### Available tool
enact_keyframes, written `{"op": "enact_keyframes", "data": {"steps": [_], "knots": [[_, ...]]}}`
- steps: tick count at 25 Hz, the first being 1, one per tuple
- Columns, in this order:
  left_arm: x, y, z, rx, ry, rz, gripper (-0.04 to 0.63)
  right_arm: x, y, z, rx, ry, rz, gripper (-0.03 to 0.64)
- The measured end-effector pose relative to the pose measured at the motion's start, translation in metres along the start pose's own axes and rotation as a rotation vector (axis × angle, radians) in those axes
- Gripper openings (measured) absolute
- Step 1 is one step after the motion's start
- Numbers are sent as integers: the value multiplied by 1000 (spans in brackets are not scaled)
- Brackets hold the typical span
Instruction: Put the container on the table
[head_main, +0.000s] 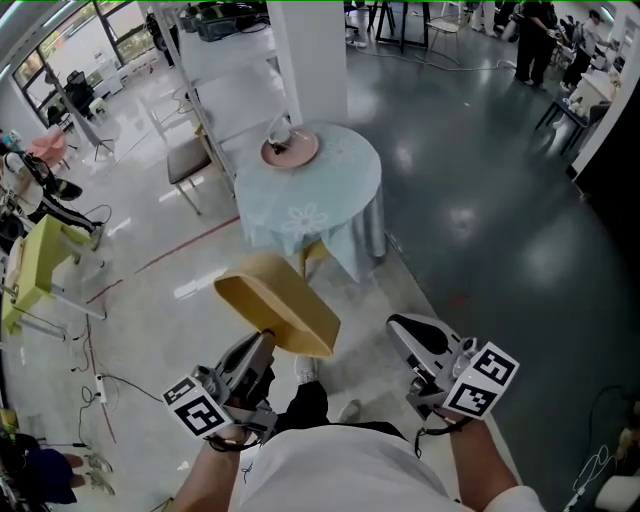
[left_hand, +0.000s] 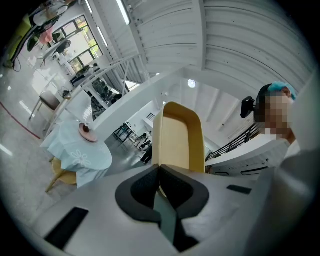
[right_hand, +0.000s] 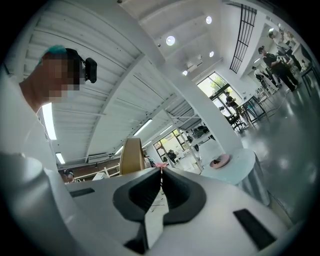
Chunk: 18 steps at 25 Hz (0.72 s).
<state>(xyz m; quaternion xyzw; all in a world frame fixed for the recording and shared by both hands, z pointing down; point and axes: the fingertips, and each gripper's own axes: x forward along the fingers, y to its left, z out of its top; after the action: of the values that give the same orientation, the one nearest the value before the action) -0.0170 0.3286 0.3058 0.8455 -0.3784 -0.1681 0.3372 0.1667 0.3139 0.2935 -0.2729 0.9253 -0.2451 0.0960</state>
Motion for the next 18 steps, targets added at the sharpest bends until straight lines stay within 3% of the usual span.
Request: {"op": "enact_keyframes", "data": {"steps": [8, 18], "knots": [[29, 39, 18, -20, 6, -6, 26, 33, -39, 9, 12, 1, -38, 25], [56, 132, 81, -58, 17, 21, 26, 142, -84, 10, 43, 48, -42, 25]]}}
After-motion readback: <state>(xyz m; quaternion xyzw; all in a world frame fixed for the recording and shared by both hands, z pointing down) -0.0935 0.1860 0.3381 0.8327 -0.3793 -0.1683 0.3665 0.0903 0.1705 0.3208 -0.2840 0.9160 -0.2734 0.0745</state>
